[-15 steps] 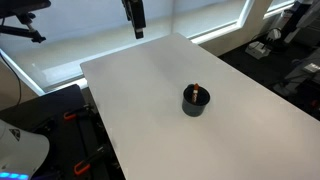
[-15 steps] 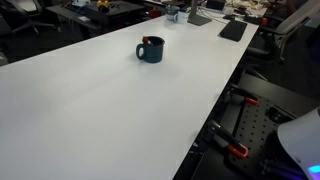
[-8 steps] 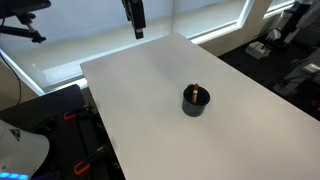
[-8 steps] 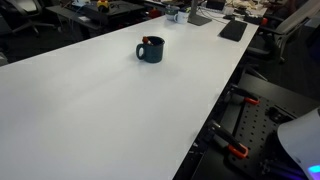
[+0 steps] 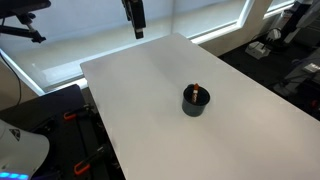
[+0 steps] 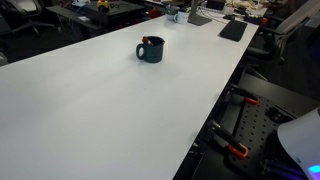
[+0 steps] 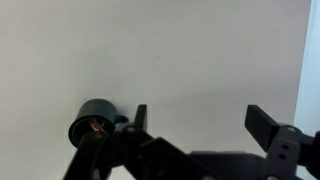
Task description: Remove the marker from the mug.
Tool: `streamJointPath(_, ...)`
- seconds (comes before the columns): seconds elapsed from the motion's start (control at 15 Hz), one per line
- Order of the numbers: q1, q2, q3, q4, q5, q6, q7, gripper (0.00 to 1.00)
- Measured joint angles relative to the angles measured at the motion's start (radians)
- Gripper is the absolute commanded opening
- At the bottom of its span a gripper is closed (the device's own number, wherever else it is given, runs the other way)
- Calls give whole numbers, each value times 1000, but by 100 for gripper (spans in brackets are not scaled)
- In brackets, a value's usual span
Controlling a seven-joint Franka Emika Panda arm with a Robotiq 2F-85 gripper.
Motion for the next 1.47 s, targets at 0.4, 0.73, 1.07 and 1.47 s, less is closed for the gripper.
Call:
streamJointPath(0.4,-1,19,2,4,-1,0,0,100)
streamJointPath(0.73,-1,51,11,14,-6,6,18,100)
streamJointPath(1.07,-4,56,10,16,-6,6,18,100)
streamJointPath(1.47,-51,175,4,73,-28,72,70,100)
